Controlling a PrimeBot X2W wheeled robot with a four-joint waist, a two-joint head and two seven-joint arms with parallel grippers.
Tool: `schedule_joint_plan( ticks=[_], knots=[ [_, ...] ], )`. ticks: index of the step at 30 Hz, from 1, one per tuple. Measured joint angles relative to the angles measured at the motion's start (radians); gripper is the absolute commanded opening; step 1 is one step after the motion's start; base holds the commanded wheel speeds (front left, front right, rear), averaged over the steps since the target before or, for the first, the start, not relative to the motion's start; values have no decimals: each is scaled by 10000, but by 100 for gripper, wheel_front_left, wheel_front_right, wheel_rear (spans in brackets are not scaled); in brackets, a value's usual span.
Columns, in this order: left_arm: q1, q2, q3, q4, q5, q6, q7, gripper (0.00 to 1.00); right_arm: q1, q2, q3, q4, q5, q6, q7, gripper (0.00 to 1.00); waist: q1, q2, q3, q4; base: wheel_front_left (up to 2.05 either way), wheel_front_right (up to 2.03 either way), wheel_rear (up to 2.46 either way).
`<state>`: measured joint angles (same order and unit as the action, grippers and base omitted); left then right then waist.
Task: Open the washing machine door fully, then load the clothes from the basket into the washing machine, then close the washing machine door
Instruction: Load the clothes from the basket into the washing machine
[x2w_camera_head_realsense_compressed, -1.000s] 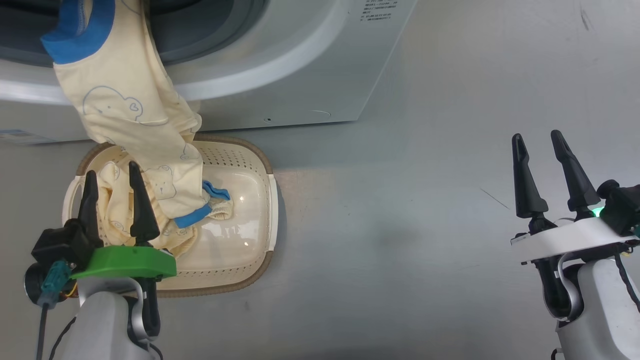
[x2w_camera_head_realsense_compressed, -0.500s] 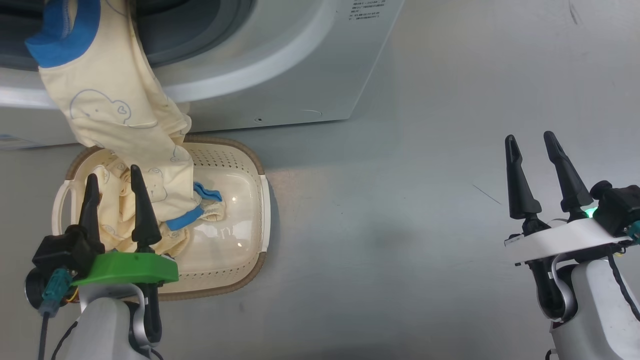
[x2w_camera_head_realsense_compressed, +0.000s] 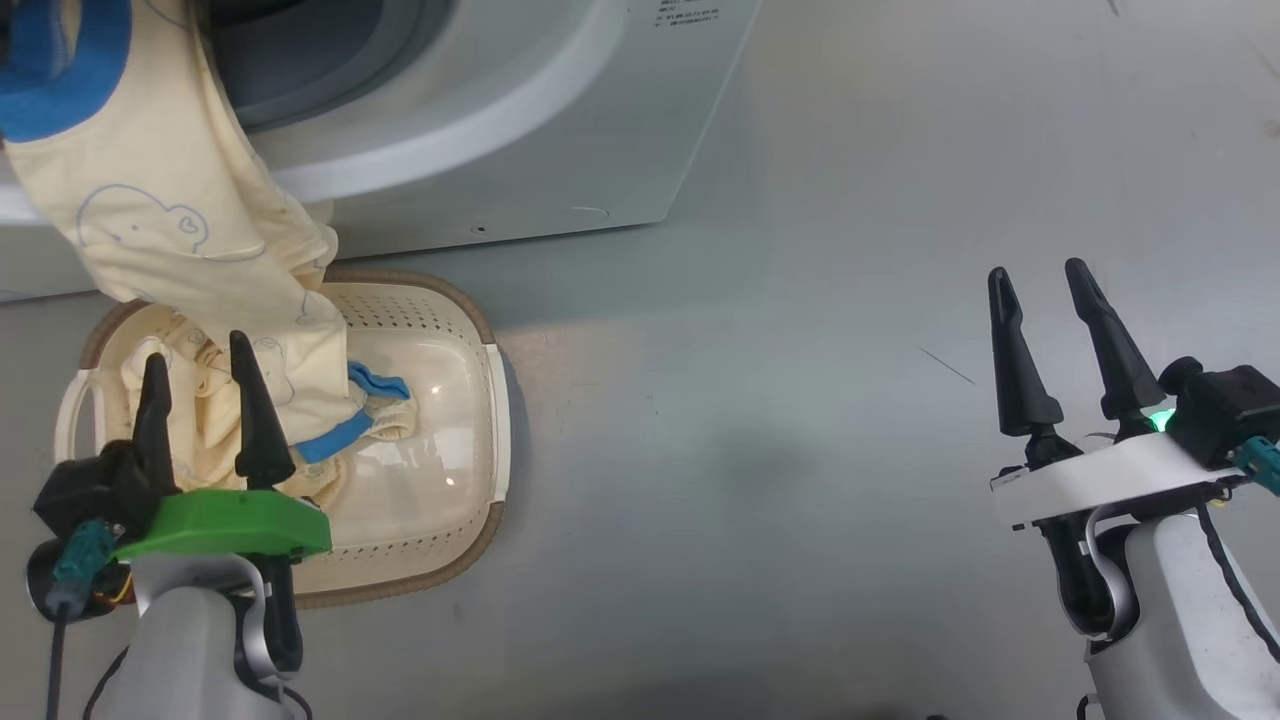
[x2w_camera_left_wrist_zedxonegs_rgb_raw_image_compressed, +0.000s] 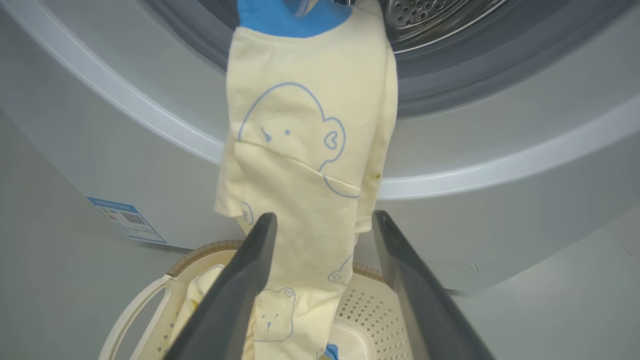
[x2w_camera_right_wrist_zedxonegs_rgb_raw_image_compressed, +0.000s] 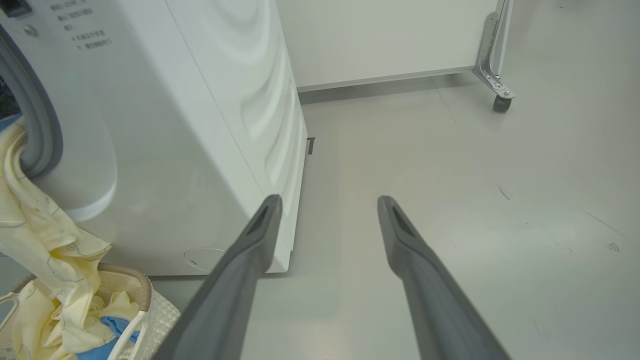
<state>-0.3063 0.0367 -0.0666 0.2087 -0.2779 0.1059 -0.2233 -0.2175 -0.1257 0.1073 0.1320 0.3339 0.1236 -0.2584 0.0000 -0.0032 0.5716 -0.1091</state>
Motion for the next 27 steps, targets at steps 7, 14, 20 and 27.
schedule_joint_plan(
  ticks=[7, 14, 20, 27],
  knots=[
    [-616, 142, 282, 336, -67, 29, 134, 100, -151, 8, 8, -21, 0, 0, 0, 100, 0, 0, 281, -249, 0, 0, 0],
    [-1201, 163, 412, 786, -433, 31, 261, 100, -195, 4, -44, -105, 2, 0, 0, 100, 0, 0, 604, -460, 0, 0, 0],
    [-1732, 211, 562, 1321, -520, 29, 291, 100, -339, -10, -81, -165, 2, 0, 0, 100, 0, 0, 902, -577, 0, 0, 0],
    [-2338, 295, 734, 1954, -589, 23, 291, 100, -495, -17, -40, -184, 2, 0, 0, 100, 0, 0, 1200, -667, 0, 0, 0]
  ],
)
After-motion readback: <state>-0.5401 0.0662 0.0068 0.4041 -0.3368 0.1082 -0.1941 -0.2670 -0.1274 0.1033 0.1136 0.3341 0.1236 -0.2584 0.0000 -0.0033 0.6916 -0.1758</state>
